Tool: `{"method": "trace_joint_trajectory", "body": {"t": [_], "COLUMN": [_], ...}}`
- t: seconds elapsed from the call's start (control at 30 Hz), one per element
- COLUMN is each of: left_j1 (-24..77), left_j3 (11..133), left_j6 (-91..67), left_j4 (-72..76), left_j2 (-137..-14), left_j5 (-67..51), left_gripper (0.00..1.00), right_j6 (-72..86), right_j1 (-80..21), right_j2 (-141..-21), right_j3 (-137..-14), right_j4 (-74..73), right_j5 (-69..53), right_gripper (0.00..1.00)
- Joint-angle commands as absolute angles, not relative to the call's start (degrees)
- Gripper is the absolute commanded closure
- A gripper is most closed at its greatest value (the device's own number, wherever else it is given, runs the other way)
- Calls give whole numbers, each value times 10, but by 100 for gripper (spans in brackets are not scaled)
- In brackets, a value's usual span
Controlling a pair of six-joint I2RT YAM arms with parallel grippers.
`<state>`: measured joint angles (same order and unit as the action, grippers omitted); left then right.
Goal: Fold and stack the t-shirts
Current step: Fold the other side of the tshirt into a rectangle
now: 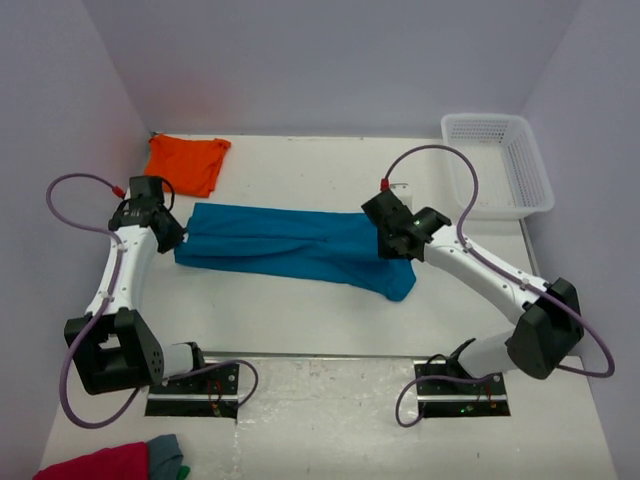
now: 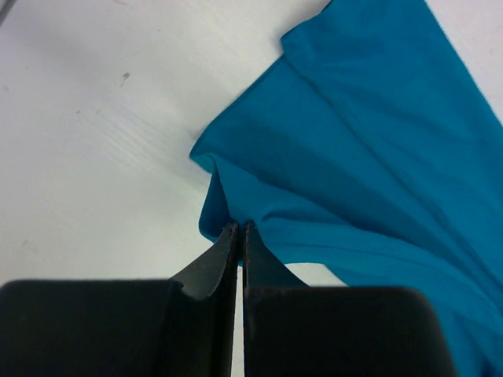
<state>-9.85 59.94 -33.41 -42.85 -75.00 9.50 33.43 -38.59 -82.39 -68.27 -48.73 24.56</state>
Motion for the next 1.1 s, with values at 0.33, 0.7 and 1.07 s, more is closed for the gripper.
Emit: {"method": "trace_joint_trajectory", "body": {"t": [0.33, 0.7, 1.07], "left_j1": [-98, -99, -99], "left_j3": [568, 548, 596], "left_j6": [-352, -341, -321], "left_j4": [-549, -558, -498], "left_j2": [-665, -642, -784], "left_j5": [160, 170, 161], "left_gripper": [100, 100, 100], "right_j6": [433, 468, 422], "right_j1": [-442, -468, -432], "right_j2": [-726, -712, -828], "right_j3": [-570, -561, -666], "right_j4": [-551, -573, -569], "right_j5": [258, 279, 330], "right_gripper": [100, 100, 100]}}
